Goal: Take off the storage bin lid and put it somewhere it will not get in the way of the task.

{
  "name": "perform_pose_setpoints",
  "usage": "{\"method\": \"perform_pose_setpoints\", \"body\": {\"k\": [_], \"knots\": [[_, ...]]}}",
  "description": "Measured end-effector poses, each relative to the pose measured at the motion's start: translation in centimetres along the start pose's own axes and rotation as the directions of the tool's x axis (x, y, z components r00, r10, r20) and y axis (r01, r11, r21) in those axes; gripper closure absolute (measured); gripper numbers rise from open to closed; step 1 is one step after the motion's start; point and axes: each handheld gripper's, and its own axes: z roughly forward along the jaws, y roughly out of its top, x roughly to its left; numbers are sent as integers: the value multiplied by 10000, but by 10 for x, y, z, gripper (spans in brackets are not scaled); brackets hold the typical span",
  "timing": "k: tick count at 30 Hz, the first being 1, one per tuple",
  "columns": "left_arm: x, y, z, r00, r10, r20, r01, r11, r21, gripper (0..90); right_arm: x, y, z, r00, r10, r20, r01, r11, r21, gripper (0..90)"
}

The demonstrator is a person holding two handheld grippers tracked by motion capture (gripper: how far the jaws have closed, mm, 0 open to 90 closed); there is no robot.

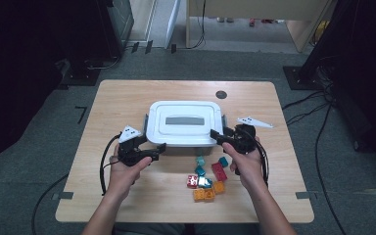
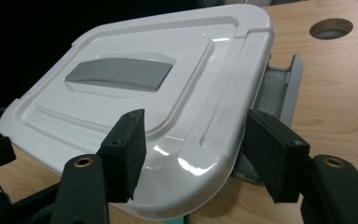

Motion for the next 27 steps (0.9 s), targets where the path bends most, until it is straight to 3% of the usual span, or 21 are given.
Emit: {"method": "perform_pose_setpoints", "body": {"k": [9,15,27], "knots": [[-2,2,-4,9998,-55,-168,53,9999,-121,195,-2,1,-3,9993,243,-276,-245,9997,-83,394],[-3,3,-7,9997,-47,-259,41,9997,-236,208,-1,-1,1,9994,252,-216,-248,9995,203,362],[-8,7,-15,10000,5,-68,-10,9976,-686,214,-2,2,-6,9984,411,-385,-419,9990,-178,384]]}}
